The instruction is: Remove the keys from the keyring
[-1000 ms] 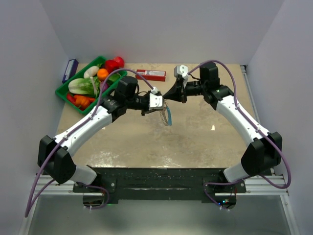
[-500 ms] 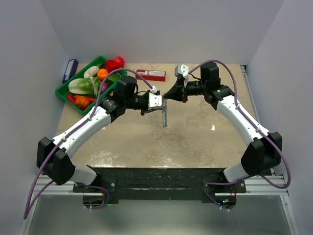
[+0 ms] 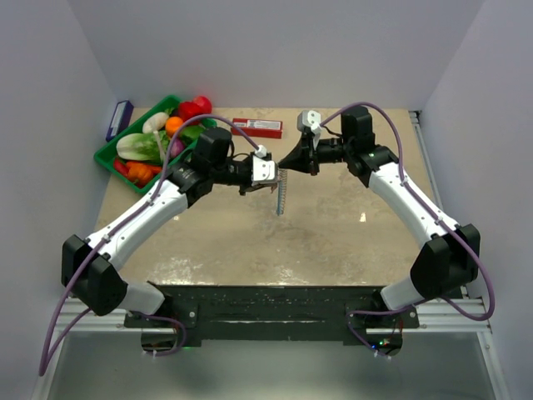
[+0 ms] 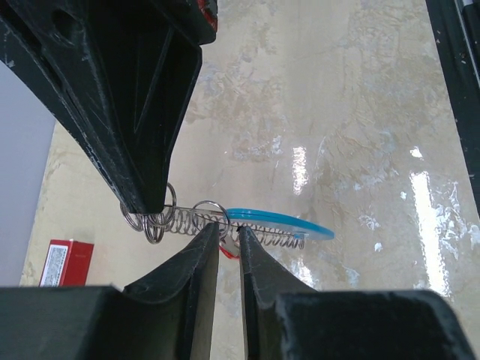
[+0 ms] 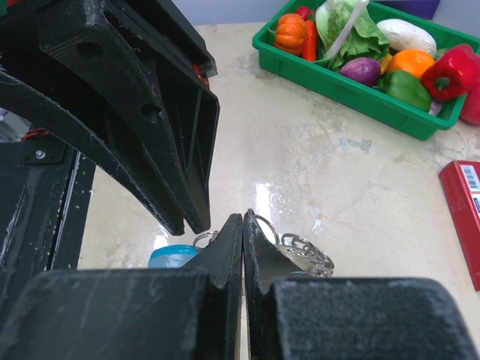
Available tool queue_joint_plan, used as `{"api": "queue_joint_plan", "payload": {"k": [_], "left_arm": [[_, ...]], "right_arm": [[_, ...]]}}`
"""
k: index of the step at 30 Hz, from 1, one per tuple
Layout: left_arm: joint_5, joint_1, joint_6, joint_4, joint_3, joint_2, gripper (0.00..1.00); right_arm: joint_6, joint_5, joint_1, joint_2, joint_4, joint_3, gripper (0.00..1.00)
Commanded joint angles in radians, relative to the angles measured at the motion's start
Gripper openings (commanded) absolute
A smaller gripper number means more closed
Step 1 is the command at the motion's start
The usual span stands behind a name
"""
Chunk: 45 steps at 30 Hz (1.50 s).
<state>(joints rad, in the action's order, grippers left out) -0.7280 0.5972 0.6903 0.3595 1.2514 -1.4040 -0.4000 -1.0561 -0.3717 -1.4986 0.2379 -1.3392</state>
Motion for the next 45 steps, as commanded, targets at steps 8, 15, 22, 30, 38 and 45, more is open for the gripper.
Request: {"api": "queue_joint_plan", "payload": {"k": [8, 15, 22, 30, 38, 45], "left_arm": [[0.027, 0.016, -0.015, -0.074, 0.0, -0.018, 0.22], [0.05, 0.015, -0.015, -0.086, -0.003, -0.024, 0.23], [0.045, 0.015, -0.029, -0.1, -0.01, -0.024, 0.24], [0.047, 0.018, -0.029, -0.093, -0.014, -0.024, 0.31], [0.052, 0.019, -0.031, -0.111, -0.03, -0.024, 0.25], [0.102, 0.026, -0.069, -0.165, -0.05, -0.027, 0.15]], "right_arm": [[0.016, -0.015, 0.005, 0.018, -0.058, -0.009, 0.0], [0.016, -0.01, 0.007, 0.035, -0.06, -0.005, 0.0], [0.016, -0.012, 0.005, 0.032, -0.058, -0.003, 0.0], [0.015, -0.007, 0.007, 0.032, -0.057, -0.009, 0.0], [0.016, -0.008, 0.005, 0.032, -0.06, -0.014, 0.0], [0.02, -0.007, 0.005, 0.04, -0.06, -0.015, 0.0]]}}
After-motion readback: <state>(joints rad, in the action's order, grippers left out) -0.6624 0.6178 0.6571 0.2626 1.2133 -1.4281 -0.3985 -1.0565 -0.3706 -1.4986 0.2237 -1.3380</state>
